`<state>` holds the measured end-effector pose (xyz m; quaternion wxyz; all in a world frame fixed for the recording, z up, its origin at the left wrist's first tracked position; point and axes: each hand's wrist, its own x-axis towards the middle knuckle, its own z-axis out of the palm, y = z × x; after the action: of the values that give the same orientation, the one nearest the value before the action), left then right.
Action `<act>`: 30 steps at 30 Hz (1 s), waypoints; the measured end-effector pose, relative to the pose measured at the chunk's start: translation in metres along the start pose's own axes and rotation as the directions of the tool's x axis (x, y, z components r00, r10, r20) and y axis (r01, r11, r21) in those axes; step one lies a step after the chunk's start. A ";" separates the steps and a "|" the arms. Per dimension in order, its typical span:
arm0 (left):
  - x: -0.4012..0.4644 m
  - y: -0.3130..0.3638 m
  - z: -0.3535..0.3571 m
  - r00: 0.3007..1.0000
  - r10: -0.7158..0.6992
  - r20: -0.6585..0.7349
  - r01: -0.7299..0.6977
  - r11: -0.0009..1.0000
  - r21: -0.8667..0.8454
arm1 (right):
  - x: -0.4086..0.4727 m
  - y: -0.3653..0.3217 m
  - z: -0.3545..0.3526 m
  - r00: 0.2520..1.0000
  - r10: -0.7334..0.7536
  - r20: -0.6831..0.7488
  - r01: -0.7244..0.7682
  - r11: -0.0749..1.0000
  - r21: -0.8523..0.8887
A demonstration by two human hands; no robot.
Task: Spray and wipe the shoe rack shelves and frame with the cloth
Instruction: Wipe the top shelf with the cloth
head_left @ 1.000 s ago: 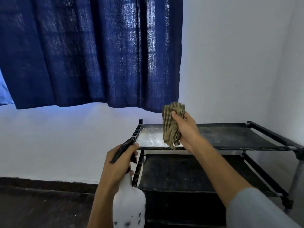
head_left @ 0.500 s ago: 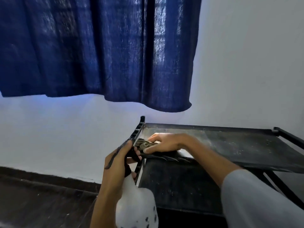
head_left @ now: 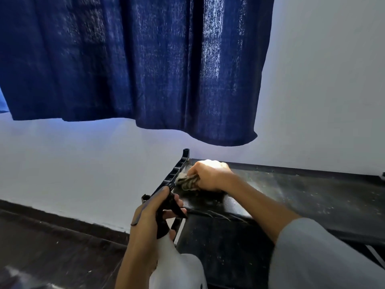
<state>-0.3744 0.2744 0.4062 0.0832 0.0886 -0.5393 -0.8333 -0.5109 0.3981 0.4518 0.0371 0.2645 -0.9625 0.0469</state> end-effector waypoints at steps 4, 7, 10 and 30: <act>0.003 0.002 0.006 1.000 0.008 -0.015 -0.009 0.999 -0.048 | -0.030 0.000 -0.014 0.972 -0.211 0.106 0.199 0.973 0.118; 0.005 0.000 0.007 0.999 -0.005 -0.046 0.002 0.997 -0.071 | -0.033 0.001 -0.015 0.975 -0.205 0.084 0.187 0.965 0.185; 0.006 -0.002 0.005 0.998 -0.009 -0.056 0.005 0.998 -0.070 | -0.013 0.001 -0.010 0.996 -0.084 0.018 0.083 0.994 0.073; 0.002 -0.006 0.001 0.998 0.016 -0.064 -0.016 1.000 0.009 | -0.003 0.004 -0.006 0.999 0.019 -0.046 -0.018 1.000 0.024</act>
<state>-0.3773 0.2774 0.4012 0.1068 0.1115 -0.5406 -0.8270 -0.5106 0.4036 0.4568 0.0558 0.2550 -0.9631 0.0649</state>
